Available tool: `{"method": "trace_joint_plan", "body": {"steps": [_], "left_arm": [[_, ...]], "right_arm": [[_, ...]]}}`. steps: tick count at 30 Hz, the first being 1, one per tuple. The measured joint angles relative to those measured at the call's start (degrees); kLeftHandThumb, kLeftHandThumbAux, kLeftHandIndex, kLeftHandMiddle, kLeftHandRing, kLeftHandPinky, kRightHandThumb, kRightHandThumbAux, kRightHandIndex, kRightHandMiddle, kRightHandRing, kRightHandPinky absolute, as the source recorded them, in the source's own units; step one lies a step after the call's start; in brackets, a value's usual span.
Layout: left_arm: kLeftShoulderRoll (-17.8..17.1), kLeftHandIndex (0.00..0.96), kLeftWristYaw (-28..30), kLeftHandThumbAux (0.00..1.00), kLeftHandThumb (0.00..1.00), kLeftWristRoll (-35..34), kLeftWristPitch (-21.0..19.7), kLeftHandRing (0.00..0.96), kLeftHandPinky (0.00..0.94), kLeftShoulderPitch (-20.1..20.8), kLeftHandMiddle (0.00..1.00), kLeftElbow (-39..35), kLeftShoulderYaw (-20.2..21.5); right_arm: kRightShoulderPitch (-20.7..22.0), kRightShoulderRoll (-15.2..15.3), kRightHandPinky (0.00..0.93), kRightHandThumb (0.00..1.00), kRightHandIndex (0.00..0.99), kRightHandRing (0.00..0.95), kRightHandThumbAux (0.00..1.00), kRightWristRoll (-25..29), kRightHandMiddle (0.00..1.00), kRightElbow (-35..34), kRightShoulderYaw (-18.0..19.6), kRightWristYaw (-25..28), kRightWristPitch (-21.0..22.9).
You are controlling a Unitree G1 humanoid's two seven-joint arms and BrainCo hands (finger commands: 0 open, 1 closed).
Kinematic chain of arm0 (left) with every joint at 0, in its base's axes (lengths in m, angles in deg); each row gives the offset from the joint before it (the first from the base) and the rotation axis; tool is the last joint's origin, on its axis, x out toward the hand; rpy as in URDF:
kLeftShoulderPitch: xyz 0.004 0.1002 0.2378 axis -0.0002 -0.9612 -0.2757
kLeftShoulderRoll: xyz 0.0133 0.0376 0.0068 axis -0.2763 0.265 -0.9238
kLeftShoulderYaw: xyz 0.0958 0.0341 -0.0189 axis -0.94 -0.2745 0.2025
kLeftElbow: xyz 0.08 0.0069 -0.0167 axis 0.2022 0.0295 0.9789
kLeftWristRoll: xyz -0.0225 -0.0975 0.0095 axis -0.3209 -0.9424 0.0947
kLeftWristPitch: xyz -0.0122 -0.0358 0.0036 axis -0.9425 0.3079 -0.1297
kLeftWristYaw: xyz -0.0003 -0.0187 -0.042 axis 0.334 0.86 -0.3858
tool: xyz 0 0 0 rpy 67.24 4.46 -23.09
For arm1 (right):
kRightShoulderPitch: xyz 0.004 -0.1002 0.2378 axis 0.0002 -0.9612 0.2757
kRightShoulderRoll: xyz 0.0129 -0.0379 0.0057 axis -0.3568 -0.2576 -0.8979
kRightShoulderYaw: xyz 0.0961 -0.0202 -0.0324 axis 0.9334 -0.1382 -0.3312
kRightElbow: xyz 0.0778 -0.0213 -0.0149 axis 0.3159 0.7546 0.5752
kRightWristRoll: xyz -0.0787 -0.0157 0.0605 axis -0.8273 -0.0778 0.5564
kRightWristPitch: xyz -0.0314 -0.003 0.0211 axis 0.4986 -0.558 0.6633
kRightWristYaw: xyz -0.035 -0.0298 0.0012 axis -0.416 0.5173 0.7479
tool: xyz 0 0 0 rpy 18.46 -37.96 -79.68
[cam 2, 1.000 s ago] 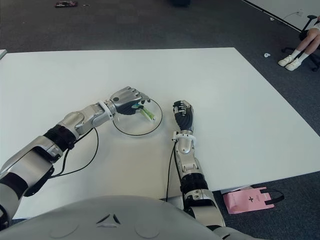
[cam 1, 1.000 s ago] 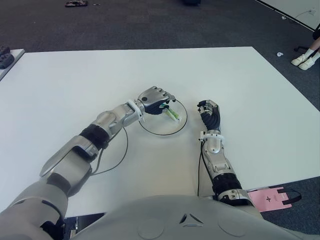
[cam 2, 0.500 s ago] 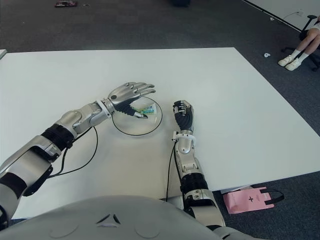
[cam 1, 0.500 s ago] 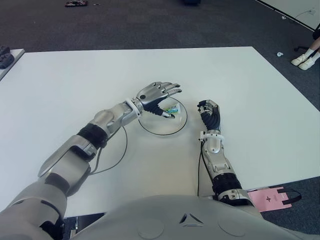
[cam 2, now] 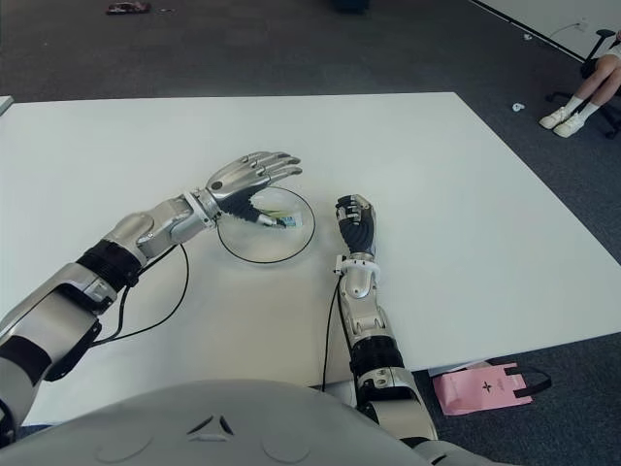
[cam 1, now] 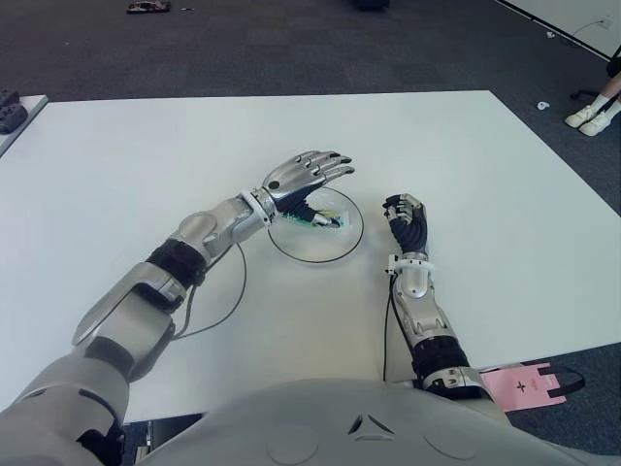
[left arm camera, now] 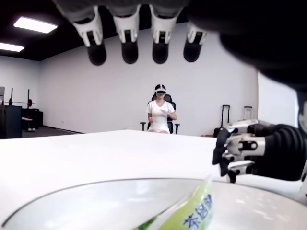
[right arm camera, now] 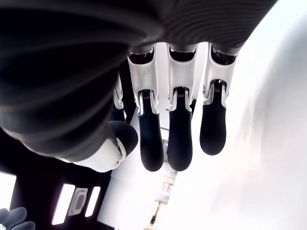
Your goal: Put the toothpaste on the table into the plate.
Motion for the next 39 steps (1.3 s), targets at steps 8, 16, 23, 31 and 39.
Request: {"method": "trace_joint_plan", "body": {"steps": [8, 16, 23, 31, 39], "left_arm": [[2.9, 0.010, -0.3, 0.592, 0.025, -8.4, 0.6, 0.060, 0.194, -3.6, 0.040, 0.5, 5.2], [10.1, 0.199, -2.9, 0.931, 0.020, -19.5, 0.4, 0.210, 0.264, -9.3, 0.228, 0.5, 13.1], [15.9, 0.283, -2.0, 0.992, 0.012, -29.7, -1.2, 0.264, 0.294, -13.7, 0.295, -1.2, 19.5], [20.2, 0.337, 2.9, 0.998, 0.040, -38.6, -9.6, 0.295, 0.305, -19.0, 0.330, -9.1, 24.2], [22.4, 0.383, 6.2, 0.998, 0.078, -43.8, -14.3, 0.320, 0.324, -21.2, 0.356, -13.8, 27.4]], "right_arm": [[0.2, 0.0, 0.536, 0.705, 0.421, 0.501, 0.730, 0.2, 0.486, 0.3, 0.0, 0.0, -0.1], [0.3, 0.0, 0.532, 0.705, 0.421, 0.500, 0.730, 0.3, 0.485, 0.5, 0.0, 0.0, -0.2], [0.4, 0.0, 0.535, 0.706, 0.421, 0.502, 0.730, 0.3, 0.486, 0.6, 0.0, 0.0, -0.2], [0.6, 0.0, 0.530, 0.706, 0.421, 0.496, 0.730, 0.4, 0.479, 0.9, 0.0, 0.3, -0.3], [0.7, 0.0, 0.544, 0.706, 0.421, 0.502, 0.729, 0.5, 0.484, 1.1, 0.0, 0.4, -0.6]]}}
